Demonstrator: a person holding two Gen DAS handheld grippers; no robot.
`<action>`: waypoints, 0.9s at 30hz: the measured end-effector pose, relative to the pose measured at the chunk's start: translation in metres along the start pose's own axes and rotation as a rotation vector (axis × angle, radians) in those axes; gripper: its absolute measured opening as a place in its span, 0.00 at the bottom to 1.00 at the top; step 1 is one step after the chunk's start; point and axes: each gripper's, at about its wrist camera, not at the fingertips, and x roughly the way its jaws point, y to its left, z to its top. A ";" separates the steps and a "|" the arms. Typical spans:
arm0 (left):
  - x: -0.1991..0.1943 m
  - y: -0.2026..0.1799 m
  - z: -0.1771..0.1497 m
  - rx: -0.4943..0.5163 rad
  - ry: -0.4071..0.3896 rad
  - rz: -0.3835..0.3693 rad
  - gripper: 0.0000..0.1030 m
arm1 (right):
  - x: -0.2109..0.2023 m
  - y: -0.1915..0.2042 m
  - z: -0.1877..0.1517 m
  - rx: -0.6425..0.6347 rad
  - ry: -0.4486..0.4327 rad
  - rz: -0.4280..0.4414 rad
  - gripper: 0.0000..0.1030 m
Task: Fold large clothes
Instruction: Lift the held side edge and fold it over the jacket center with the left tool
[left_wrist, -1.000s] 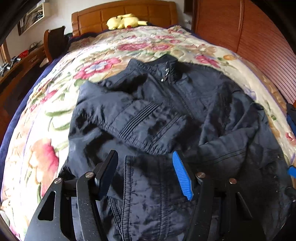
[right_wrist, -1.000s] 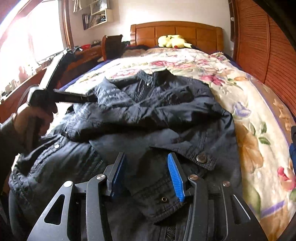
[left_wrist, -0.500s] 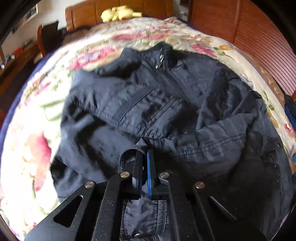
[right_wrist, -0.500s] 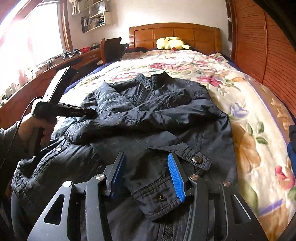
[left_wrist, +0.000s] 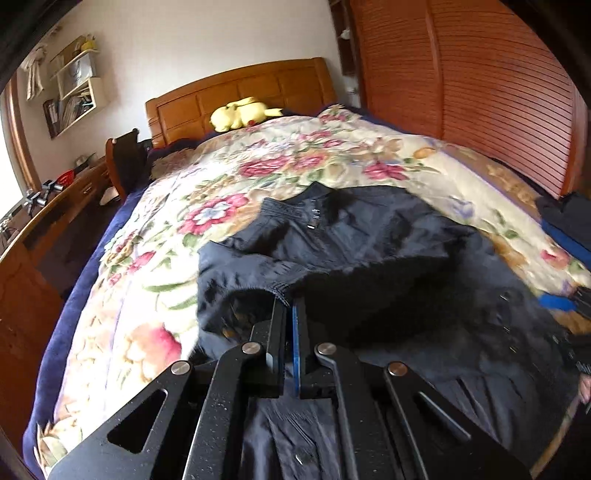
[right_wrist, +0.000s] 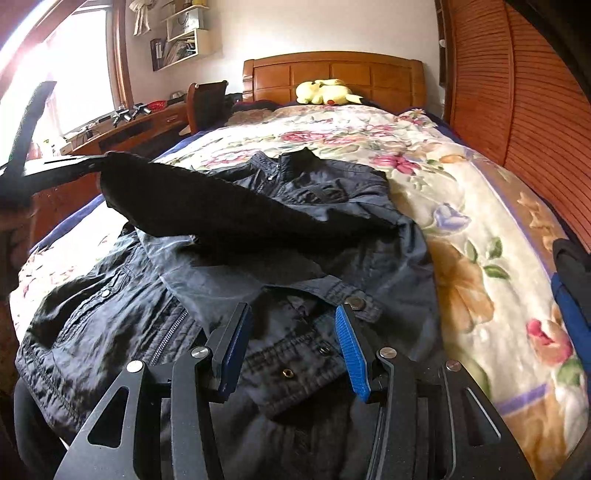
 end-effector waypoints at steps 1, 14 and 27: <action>-0.007 -0.006 -0.010 0.009 -0.002 -0.013 0.03 | -0.002 -0.001 -0.002 0.001 -0.002 -0.003 0.47; -0.017 -0.063 -0.113 0.025 0.062 -0.095 0.03 | -0.009 -0.011 -0.005 0.019 -0.006 -0.009 0.47; -0.047 -0.048 -0.137 -0.054 0.055 -0.094 0.23 | 0.006 0.003 -0.001 -0.007 0.013 0.024 0.47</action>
